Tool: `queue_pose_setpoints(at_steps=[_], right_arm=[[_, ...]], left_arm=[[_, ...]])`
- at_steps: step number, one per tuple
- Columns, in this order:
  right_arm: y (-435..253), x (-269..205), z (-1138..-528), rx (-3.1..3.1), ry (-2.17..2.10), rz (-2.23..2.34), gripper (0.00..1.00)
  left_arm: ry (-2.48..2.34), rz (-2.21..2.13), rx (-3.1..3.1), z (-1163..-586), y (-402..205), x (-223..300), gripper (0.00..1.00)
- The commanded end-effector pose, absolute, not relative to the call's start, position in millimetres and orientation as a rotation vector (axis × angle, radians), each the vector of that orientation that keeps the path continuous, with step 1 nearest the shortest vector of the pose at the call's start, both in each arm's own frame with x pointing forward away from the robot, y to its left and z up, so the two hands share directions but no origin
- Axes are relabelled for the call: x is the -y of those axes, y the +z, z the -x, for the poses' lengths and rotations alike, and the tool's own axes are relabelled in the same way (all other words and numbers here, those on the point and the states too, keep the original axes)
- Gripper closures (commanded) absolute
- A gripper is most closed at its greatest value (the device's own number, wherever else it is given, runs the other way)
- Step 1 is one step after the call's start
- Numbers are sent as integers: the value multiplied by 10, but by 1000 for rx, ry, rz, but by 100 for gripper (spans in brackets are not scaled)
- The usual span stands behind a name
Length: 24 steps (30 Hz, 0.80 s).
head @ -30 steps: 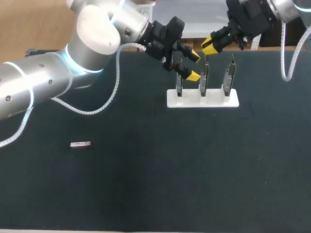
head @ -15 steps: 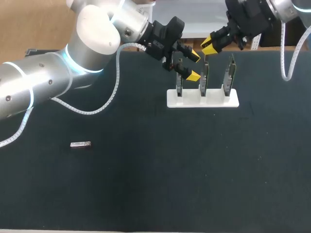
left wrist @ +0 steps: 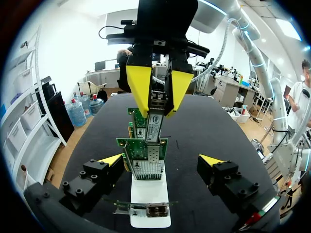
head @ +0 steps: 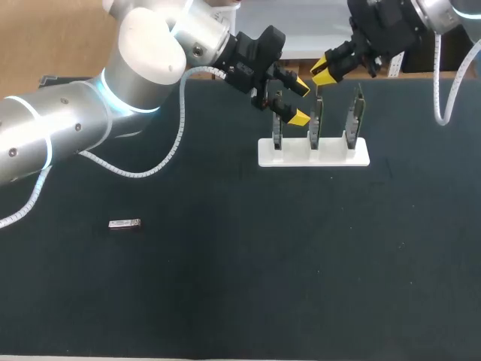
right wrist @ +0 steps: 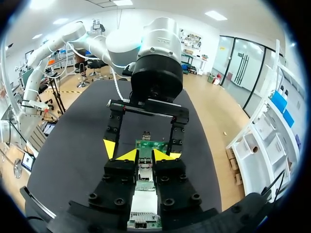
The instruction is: Pick up the optical module with the left hand, and insert it into the network port with the right hand.
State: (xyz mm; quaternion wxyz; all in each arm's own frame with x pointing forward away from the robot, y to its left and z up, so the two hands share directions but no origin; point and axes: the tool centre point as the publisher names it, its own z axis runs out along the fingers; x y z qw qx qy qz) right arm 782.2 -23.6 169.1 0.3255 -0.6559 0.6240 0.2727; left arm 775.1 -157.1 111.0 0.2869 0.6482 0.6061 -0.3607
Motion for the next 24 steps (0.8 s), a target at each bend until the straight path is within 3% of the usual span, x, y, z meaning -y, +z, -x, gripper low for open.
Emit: queue_pose_setpoints(at_steps=[1,24], right_arm=[[1694,247,-7812,-1627,708,1711,100],[1638,246,-7783,-1639,723,1713,100]], left_arm=[[-964,-1736,-1622,-7768,1112,1578,0],[-964,-1736,-1622,-7768,1112,1578,0]])
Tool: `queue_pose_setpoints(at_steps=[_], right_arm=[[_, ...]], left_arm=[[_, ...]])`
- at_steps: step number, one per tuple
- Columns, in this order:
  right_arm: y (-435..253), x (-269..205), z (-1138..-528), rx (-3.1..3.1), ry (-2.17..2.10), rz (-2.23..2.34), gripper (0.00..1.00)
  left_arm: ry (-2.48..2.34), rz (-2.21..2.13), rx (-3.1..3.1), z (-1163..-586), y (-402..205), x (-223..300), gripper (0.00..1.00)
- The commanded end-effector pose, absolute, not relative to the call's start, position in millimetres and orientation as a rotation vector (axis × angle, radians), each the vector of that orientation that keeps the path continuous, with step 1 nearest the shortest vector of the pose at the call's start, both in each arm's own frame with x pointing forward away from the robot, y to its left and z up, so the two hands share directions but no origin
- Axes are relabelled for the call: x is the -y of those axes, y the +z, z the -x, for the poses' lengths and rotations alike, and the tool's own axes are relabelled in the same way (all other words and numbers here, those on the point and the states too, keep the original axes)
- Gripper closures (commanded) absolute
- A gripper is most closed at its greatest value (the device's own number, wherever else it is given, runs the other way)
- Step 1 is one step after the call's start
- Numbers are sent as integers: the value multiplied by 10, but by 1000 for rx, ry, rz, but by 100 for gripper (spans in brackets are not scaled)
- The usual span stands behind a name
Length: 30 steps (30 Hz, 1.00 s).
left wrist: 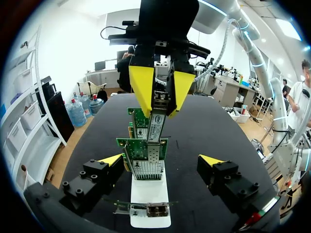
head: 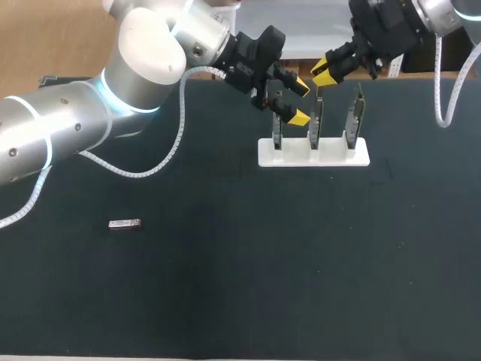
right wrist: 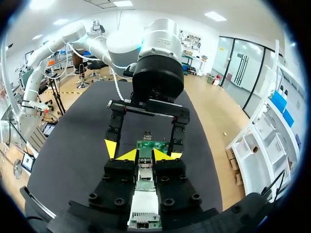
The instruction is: Pick up the optical module with the left hand, and insert it into the network port with the right hand.
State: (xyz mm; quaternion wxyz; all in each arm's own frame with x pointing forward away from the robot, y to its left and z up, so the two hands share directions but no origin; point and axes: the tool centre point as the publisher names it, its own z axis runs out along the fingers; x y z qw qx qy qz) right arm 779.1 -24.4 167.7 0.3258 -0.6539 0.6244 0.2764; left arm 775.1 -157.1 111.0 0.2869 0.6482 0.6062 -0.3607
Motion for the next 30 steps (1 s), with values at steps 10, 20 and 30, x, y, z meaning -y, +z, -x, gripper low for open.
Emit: queue_pose_setpoints(at_steps=[10,20,30], right_arm=[[1720,261,-7789,-1622,705,1701,100],[1711,256,-7787,-1619,709,1701,100],[1670,246,-7788,-1628,716,1708,100]], left_arm=[[-964,-1736,-1622,-7768,1112,1578,0],[-964,-1736,-1622,-7768,1112,1578,0],[-964,-1736,-1622,-7768,1112,1578,0]])
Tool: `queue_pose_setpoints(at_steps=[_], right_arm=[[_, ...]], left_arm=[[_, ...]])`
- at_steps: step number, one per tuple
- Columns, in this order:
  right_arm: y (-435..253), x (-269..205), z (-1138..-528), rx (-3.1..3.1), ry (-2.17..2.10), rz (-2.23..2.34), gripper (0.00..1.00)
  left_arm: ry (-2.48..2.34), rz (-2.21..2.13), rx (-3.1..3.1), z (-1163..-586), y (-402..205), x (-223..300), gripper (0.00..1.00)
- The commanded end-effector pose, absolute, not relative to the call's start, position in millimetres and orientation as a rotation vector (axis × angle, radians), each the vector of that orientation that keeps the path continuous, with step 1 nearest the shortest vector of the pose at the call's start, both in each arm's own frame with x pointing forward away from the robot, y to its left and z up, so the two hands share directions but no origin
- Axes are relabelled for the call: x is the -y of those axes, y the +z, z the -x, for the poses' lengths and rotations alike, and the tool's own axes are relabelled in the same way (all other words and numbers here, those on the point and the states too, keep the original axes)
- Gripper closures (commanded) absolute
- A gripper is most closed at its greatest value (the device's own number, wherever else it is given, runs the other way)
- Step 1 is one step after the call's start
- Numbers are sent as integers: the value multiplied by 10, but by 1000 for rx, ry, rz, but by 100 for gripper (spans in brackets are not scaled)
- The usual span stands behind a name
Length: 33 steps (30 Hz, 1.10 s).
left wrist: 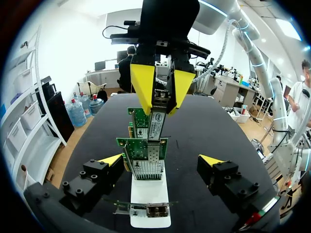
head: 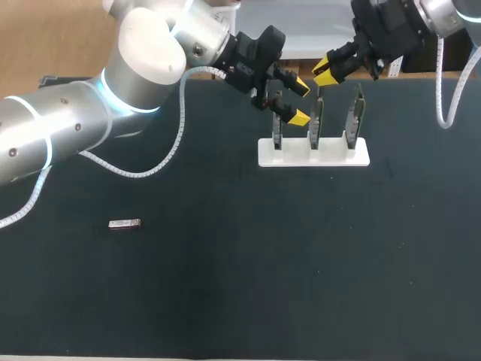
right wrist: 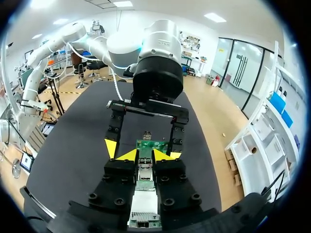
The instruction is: Pick up the optical module with the left hand, and insert it into the network port with the right hand.
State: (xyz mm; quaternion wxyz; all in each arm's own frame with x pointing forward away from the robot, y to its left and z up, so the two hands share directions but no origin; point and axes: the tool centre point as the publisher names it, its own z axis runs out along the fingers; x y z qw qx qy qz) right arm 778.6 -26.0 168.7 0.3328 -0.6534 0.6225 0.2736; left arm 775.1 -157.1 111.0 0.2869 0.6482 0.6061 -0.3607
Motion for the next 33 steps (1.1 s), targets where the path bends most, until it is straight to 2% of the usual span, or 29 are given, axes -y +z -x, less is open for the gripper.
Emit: queue_pose_setpoints(at_steps=[1,32,33], right_arm=[[1660,243,-7786,-1629,716,1709,100],[1554,244,-7786,-1669,741,1698,100],[1555,244,-7786,-1670,742,1697,96]], left_arm=[[-964,-1736,-1622,-7768,1112,1578,0],[-964,-1736,-1622,-7768,1112,1578,0],[-964,-1736,-1622,-7768,1112,1578,0]])
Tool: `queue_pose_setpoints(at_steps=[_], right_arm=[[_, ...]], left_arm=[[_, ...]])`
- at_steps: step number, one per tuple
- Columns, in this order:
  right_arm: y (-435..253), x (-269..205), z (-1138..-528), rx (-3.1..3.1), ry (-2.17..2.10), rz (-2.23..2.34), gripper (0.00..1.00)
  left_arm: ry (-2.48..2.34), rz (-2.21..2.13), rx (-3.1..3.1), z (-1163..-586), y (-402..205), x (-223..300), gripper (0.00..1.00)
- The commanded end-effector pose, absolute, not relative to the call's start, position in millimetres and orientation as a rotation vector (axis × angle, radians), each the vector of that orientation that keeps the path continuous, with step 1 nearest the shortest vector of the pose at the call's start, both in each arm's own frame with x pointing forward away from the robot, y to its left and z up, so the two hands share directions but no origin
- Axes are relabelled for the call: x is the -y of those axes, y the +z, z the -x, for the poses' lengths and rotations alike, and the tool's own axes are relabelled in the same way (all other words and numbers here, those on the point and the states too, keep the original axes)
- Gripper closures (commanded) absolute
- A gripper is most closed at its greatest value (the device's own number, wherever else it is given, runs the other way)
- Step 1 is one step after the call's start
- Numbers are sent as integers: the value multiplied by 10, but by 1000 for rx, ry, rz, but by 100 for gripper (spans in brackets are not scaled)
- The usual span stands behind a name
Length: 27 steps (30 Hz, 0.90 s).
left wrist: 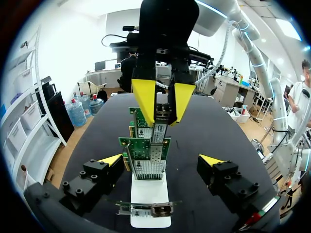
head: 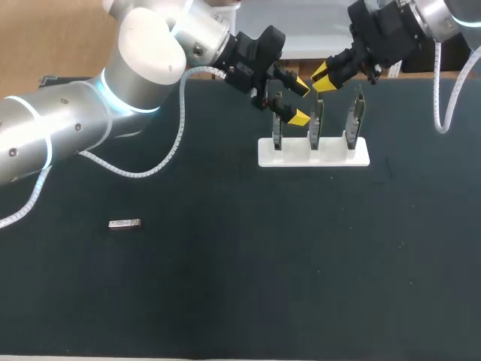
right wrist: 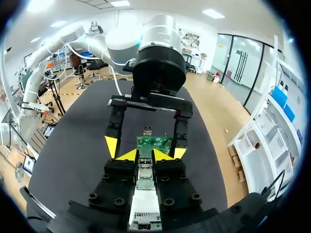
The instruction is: Pick up the optical module with the left hand, and insert it into the network port with the right hand.
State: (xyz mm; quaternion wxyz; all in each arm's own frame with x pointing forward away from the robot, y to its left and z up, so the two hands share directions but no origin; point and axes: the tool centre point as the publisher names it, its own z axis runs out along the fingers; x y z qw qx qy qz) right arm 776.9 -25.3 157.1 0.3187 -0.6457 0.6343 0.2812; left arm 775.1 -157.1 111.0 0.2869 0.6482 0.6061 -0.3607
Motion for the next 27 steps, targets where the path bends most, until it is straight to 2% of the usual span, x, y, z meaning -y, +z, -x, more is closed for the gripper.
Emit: queue_pose_setpoints(at_steps=[1,2,24,25,26,27], right_arm=[[1558,244,-7787,-1672,743,1695,31],[1564,245,-7786,-1673,744,1693,0],[2031,353,-7911,-1655,1018,1549,0],[2044,353,-7914,-1660,1014,1558,11],[2052,351,-7920,-1680,988,1565,64],[2052,349,-7923,-1675,981,1566,99]], left_arm=[[-964,-1736,-1622,-7768,1112,1578,0],[-964,-1736,-1622,-7768,1112,1578,0],[-964,-1736,-1622,-7768,1112,1578,0],[-964,-1736,-1622,-7768,1112,1578,0],[-964,-1736,-1622,-7768,1112,1578,0],[-964,-1736,-1622,-7768,1112,1578,0]])
